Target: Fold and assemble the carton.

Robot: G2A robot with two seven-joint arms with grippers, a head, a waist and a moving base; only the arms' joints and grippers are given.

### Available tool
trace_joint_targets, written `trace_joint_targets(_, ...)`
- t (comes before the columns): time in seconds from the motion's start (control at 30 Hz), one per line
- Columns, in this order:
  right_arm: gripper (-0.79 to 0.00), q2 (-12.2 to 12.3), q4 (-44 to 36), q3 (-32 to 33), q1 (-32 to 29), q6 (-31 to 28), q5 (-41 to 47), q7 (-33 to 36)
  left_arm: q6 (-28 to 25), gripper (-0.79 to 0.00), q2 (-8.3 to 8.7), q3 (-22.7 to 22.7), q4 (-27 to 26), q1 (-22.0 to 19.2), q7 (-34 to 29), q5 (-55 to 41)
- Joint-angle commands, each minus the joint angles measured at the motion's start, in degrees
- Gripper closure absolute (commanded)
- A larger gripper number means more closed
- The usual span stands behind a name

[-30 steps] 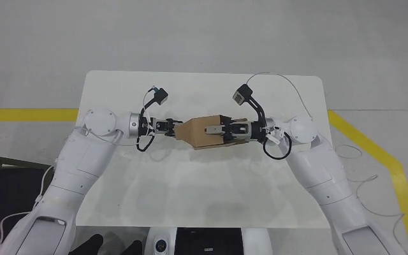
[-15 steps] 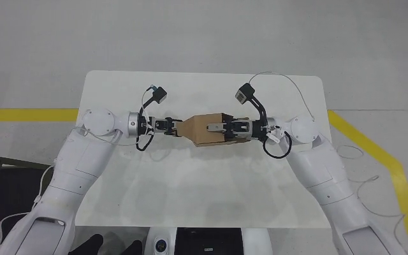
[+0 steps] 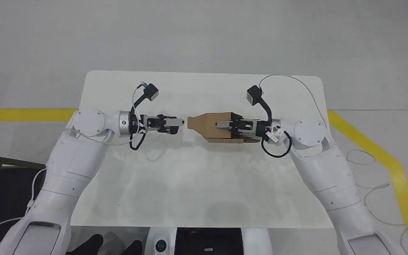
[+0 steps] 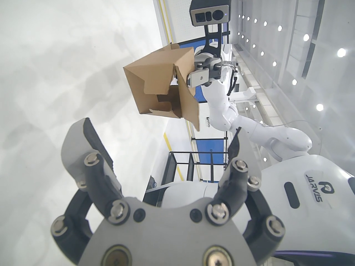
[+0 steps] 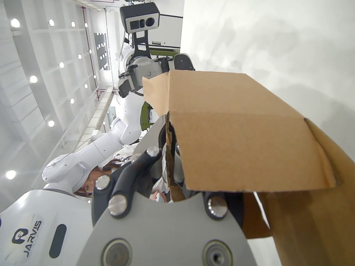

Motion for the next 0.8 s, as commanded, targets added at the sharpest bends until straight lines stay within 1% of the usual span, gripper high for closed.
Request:
trace_joint_targets(0.0, 0.0, 0.0, -0.4, -0.1, -0.1, 0.3, 0.0, 0.0, 0.1, -0.785, 0.09, -0.1, -0.7, 0.2, 0.2, 0.2)
trace_joint_targets(0.17, 0.0, 0.1, -1.6, -0.8, 0.7, 1.1, -1.2, 0.8, 1.6, -0.785, 0.01, 0.9, -1.3, 0.1, 1.4, 2.1)
trace_joint_targets(0.37, 0.0, 0.1, -2.6, -0.8, 0.6, 1.3, -0.2, 0.8, 4.0, -0.785, -0.26, 2.9, 0.5, -0.8, 2.6, 4.9)
trace_joint_targets(0.53, 0.0, 0.2, -3.2, -0.4, 0.3, 0.3, 1.8, 1.3, 4.3, -0.785, -0.31, 3.3, 2.2, -1.1, 2.8, 5.5)
trace_joint_targets(0.77, 0.0, 0.0, -3.1, -1.1, 0.8, -0.1, 3.4, 1.5, 4.0, -0.785, -0.33, 3.4, 3.1, -1.3, 2.9, 5.0)
